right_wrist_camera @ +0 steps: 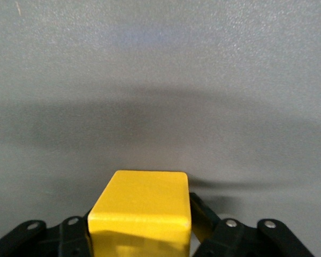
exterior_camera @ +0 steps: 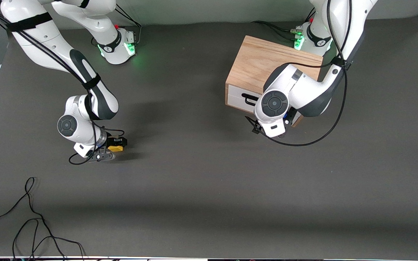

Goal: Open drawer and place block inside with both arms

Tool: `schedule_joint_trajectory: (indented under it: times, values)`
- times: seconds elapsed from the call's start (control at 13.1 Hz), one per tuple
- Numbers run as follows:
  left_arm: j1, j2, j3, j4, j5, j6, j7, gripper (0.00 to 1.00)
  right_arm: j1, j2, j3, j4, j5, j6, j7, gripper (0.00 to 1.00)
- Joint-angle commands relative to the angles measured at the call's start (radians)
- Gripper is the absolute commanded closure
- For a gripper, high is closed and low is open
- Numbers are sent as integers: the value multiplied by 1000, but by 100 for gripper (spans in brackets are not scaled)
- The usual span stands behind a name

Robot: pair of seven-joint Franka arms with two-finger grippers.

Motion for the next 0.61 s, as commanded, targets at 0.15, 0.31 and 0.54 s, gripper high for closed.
schedule_joint_trajectory:
  times: [0.15,0.31,0.54]
  values:
    - [-4,9,3,-19,14,26,-33,0,8,-143,-2,63,12,-180,-13,100]
    - [-10,12,3,-17,14,26,-39,0,8,-183,-2,153,15,-326,-12,100]
    - [-7,12,3,-5,15,35,-39,0,7,-255,-5,341,18,-609,-12,100]
